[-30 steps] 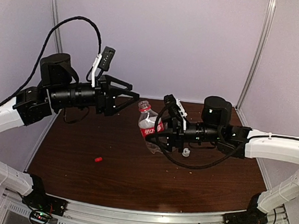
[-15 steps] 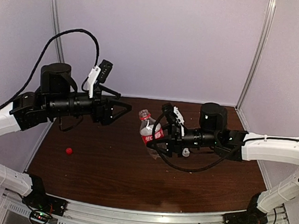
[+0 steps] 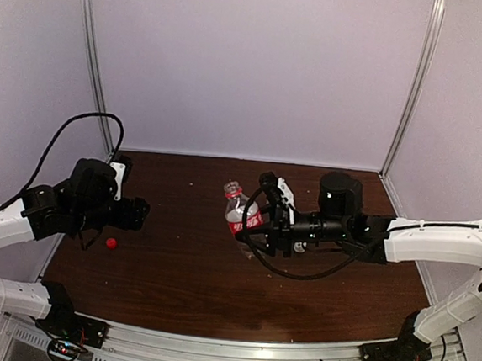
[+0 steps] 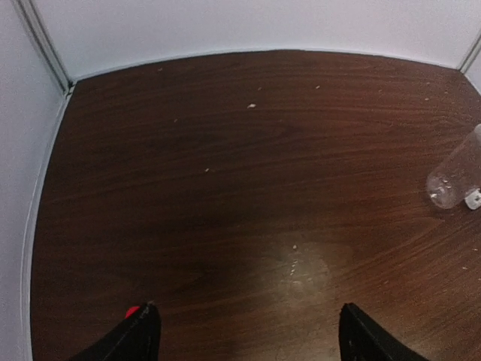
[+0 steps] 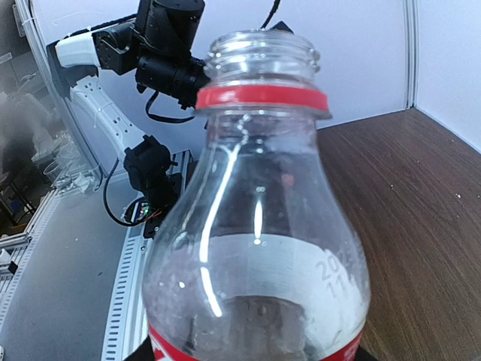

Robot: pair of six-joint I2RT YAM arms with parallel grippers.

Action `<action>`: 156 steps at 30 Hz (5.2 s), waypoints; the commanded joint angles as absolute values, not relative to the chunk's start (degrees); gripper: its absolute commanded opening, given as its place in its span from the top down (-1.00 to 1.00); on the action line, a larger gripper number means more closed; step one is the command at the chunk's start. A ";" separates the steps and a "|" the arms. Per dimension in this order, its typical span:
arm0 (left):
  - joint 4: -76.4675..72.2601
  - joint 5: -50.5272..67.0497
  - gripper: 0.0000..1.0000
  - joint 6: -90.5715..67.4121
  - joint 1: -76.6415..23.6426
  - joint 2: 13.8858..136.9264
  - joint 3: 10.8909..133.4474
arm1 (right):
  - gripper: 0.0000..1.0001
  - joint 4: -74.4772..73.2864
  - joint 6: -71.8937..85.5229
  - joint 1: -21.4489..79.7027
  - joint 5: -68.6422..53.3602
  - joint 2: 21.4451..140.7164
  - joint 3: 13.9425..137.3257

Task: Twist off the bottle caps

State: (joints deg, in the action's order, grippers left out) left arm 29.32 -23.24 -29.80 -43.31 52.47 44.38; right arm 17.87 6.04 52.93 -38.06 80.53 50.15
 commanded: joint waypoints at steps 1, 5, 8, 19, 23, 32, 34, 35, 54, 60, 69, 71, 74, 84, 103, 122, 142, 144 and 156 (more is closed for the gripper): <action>28.89 -20.83 -0.64 -33.76 -35.71 52.54 39.06 | 0.50 22.01 7.14 52.57 -37.15 82.15 48.43; 27.65 -16.32 -0.62 -32.96 -29.89 56.34 36.88 | 0.50 24.85 8.11 52.42 -37.68 83.37 46.84; 27.29 -13.75 -0.60 -32.42 -26.52 60.04 36.52 | 0.50 26.84 8.72 52.06 -38.43 84.43 45.80; 24.76 -7.72 -0.47 -29.61 -16.74 69.64 35.43 | 0.50 31.25 10.55 49.91 -44.12 87.29 45.18; 23.97 -5.75 -0.41 -28.67 -13.87 72.41 35.68 | 0.50 34.29 12.64 49.26 -46.32 88.32 44.50; 19.91 -5.33 -0.29 -28.49 -11.22 79.43 34.41 | 0.50 38.02 15.03 48.70 -49.54 90.56 44.13; 19.19 -5.23 -0.26 -28.43 -10.96 79.83 34.04 | 0.50 38.77 15.69 48.69 -50.06 91.06 44.03; 19.04 -5.22 -0.24 -28.35 -10.72 80.07 33.94 | 0.50 39.07 15.87 48.65 -50.17 91.32 43.99; 18.00 -0.02 0.59 -27.17 -10.39 78.70 33.61 | 0.51 39.20 17.26 46.75 -50.47 89.84 42.92; 17.98 -1.29 0.64 -28.66 -20.22 76.62 36.95 | 0.52 37.75 18.83 44.16 -50.09 87.02 42.23; 14.31 -2.04 0.64 -30.02 -37.21 87.59 48.49 | 0.53 24.54 16.79 39.83 -41.95 78.33 43.55; 13.41 -1.90 0.64 -29.89 -40.82 91.86 51.85 | 0.53 22.63 16.99 38.84 -40.18 76.44 43.24; 12.64 -1.13 0.64 -29.71 -45.67 99.06 58.15 | 0.53 20.93 17.15 37.56 -37.91 73.61 42.36; 15.05 0.00 0.63 -28.88 -53.17 114.87 72.25 | 0.54 16.92 17.35 36.48 -35.25 65.93 38.38; 16.02 2.21 -0.62 -21.37 -53.26 102.24 70.13 | 0.51 14.89 11.56 36.44 -42.48 65.79 37.03; 8.26 35.95 -0.82 -22.53 -53.26 85.47 76.09 | 0.30 16.90 9.24 39.91 -59.93 68.47 40.38; 0.29 41.60 0.01 -26.99 -53.23 91.30 77.89 | 0.31 15.91 8.10 43.38 -59.46 72.90 43.67; 0.34 41.68 0.20 -26.98 -53.23 91.58 77.87 | 0.31 15.95 8.04 43.42 -59.22 73.03 43.68; 9.61 32.95 1.00 -21.13 -51.20 87.76 77.32 | -0.91 7.77 7.09 43.35 -44.92 71.78 44.78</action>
